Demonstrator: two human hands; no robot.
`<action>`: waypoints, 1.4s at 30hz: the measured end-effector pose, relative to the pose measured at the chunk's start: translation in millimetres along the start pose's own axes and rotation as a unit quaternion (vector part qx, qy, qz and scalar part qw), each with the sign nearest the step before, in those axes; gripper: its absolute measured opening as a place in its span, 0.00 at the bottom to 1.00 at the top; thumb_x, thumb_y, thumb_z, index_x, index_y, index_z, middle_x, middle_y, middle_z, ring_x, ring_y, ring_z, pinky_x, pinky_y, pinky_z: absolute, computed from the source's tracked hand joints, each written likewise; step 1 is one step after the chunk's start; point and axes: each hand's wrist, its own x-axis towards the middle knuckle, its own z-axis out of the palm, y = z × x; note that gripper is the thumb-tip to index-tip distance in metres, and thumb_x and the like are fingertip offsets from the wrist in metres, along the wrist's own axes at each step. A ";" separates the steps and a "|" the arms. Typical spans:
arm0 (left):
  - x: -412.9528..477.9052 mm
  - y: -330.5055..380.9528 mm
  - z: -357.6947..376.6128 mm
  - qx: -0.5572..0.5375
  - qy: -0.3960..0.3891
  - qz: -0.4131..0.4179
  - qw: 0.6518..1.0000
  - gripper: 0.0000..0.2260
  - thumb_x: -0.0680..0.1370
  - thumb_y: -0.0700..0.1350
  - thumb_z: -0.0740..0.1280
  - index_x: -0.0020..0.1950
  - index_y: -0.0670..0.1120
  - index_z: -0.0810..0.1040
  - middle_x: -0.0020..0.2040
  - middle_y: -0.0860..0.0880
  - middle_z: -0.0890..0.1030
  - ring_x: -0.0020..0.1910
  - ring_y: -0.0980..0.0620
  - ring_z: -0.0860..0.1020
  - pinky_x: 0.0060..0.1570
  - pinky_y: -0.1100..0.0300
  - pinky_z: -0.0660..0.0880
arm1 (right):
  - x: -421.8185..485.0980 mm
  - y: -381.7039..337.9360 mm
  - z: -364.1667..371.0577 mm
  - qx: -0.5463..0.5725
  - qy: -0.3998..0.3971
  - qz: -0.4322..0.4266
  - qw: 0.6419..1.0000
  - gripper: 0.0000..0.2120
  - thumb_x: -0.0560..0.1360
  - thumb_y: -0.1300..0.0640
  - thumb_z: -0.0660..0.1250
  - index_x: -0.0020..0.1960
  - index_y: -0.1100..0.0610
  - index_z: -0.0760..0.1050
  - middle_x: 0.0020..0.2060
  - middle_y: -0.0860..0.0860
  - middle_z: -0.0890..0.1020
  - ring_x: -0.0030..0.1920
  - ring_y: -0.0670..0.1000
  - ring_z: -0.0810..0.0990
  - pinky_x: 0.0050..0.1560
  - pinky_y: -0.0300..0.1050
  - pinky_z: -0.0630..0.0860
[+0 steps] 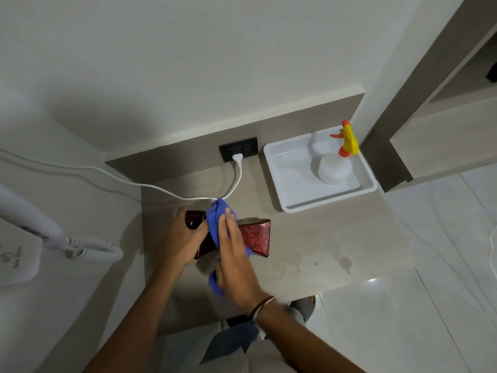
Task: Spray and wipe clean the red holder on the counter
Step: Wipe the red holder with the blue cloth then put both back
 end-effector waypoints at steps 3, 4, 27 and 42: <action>4.0 -10.1 3.5 -0.032 0.014 -0.039 0.999 0.29 0.74 0.75 0.65 0.59 0.53 0.81 0.52 0.52 0.85 0.51 0.46 0.82 0.46 0.54 0.71 | -8.6 16.7 13.7 -0.127 -0.020 -0.027 0.991 0.44 0.76 0.69 0.64 0.87 0.62 0.47 0.87 0.62 0.49 0.86 0.67 0.51 0.82 0.67 0.62; 5.6 -14.2 2.1 -0.032 0.016 -0.050 0.998 0.30 0.75 0.75 0.65 0.59 0.51 0.80 0.54 0.48 0.85 0.52 0.44 0.82 0.48 0.53 0.71 | -10.2 28.4 8.2 -0.186 -0.032 -0.034 0.981 0.40 0.78 0.68 0.66 0.86 0.64 0.53 0.86 0.64 0.54 0.85 0.69 0.56 0.80 0.67 0.66; 1.6 22.7 -11.7 0.205 0.064 0.187 0.959 0.49 0.64 0.81 0.68 0.77 0.54 0.66 0.66 0.47 0.79 0.63 0.43 0.78 0.61 0.47 0.78 | 46.1 88.3 -122.2 0.082 0.092 0.154 0.980 0.32 0.77 0.79 0.59 0.79 0.63 0.69 0.75 0.56 0.76 0.71 0.47 0.74 0.73 0.23 0.64; 2.7 47.0 34.4 0.274 0.076 0.316 0.905 0.54 0.57 0.79 0.72 0.77 0.52 0.74 0.64 0.46 0.79 0.61 0.41 0.77 0.64 0.44 0.73 | 149.0 182.8 -139.7 -0.259 -0.263 0.087 0.926 0.30 0.90 0.57 0.56 0.87 0.61 0.48 0.88 0.58 0.49 0.87 0.63 0.45 0.87 0.57 0.49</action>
